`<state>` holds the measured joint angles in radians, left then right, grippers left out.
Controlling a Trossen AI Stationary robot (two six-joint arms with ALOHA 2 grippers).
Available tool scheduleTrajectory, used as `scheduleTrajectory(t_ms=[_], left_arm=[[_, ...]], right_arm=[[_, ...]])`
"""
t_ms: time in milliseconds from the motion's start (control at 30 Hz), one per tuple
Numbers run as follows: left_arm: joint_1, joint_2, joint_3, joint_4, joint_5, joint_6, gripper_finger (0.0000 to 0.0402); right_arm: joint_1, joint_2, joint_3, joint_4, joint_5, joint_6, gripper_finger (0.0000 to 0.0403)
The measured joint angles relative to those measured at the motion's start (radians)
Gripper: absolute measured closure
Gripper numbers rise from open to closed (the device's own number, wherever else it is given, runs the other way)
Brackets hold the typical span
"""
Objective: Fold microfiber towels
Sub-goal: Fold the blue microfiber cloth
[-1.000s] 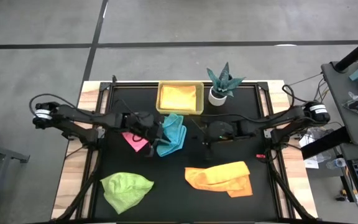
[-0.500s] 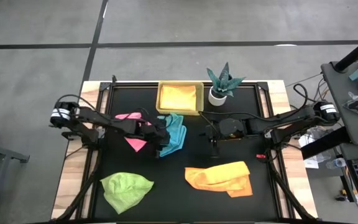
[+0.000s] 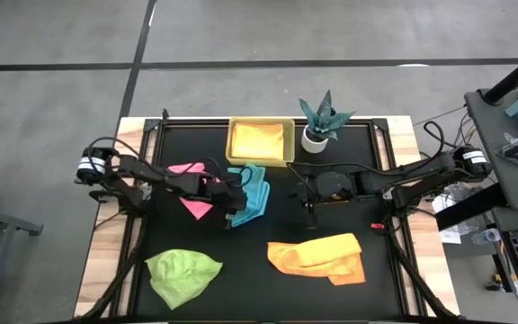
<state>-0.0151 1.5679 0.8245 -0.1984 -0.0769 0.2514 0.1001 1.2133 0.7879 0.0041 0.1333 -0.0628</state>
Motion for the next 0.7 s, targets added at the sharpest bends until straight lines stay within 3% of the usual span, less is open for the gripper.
scheduleTrajectory(t_ms=[100,400,700], left_arm=[[0.000,-0.008,0.007,-0.004,0.000,0.001,0.0394],[-0.002,-0.097,0.083,0.072,0.000,0.021,0.0400],[-0.003,-0.143,0.084,0.332,-0.016,-0.022,0.0401]], right_arm=[[0.000,0.000,0.000,0.000,0.000,0.001,0.0394],[0.000,0.000,0.000,0.007,-0.002,0.076,0.0388],[0.000,0.001,0.001,0.047,0.006,0.118,0.0296]])
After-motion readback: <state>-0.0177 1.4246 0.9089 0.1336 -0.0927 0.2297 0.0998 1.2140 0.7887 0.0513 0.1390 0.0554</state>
